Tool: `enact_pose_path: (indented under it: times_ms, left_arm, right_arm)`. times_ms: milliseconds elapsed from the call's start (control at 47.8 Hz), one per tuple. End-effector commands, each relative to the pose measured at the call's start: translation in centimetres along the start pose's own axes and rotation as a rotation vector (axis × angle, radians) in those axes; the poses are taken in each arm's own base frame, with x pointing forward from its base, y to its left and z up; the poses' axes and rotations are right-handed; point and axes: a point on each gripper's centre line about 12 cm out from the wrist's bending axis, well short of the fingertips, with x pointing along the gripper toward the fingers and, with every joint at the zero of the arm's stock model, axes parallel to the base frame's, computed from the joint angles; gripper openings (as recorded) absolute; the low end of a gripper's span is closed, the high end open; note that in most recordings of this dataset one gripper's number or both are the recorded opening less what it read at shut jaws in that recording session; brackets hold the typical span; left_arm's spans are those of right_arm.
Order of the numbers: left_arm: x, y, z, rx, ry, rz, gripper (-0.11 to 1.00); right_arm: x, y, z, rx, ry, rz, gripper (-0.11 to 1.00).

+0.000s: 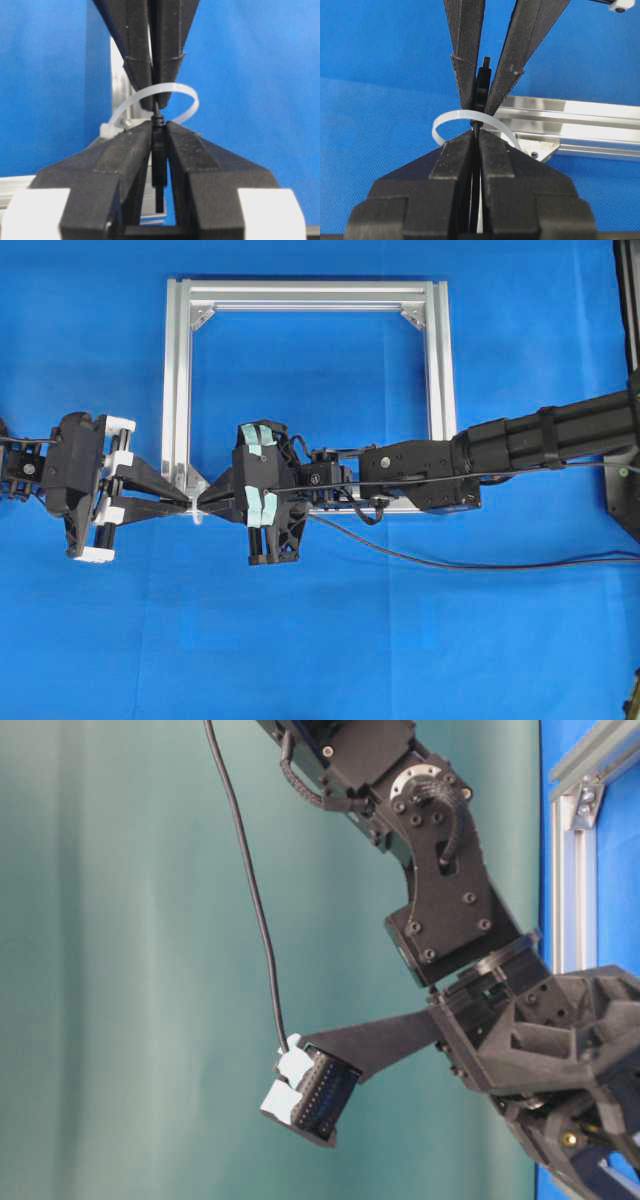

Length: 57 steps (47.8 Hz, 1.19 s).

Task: Insert the wire through the string loop located on the left side.
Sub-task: 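Close the left gripper on the plug protruding through the loop, then open the right gripper and pull the cable leftward with the left gripper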

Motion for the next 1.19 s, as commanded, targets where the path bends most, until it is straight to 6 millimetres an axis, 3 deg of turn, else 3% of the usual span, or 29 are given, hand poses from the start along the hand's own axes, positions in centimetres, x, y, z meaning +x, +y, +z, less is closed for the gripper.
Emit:
enact_pose_path:
  times_ms: [0,481,607,816,1172]
  left_arm:
    - [0.0,-0.1,0.5,0.002,-0.018,-0.005,0.09]
    - [0.0,0.0,0.3,0.001,-0.006,-0.002,0.09]
    - [-0.1,0.0,0.4,0.001,-0.009,-0.002,0.09]
    - [-0.5,-0.1,0.6,-0.003,0.014,-0.004,0.09]
    - [-3.3,-0.3,1.5,-0.018,0.124,-0.016,0.09]
  right_arm:
    - [-0.4,0.0,1.6,0.006,-0.042,0.0,0.0]
    - [-0.5,0.1,1.8,0.014,-0.043,0.002,0.03]
    - [-0.5,0.1,1.7,0.023,-0.041,0.001,0.28]
    - [-1.6,0.7,1.5,0.019,-0.035,0.011,0.88]
    - [-4.4,1.3,1.1,0.007,-0.038,0.025,0.88]
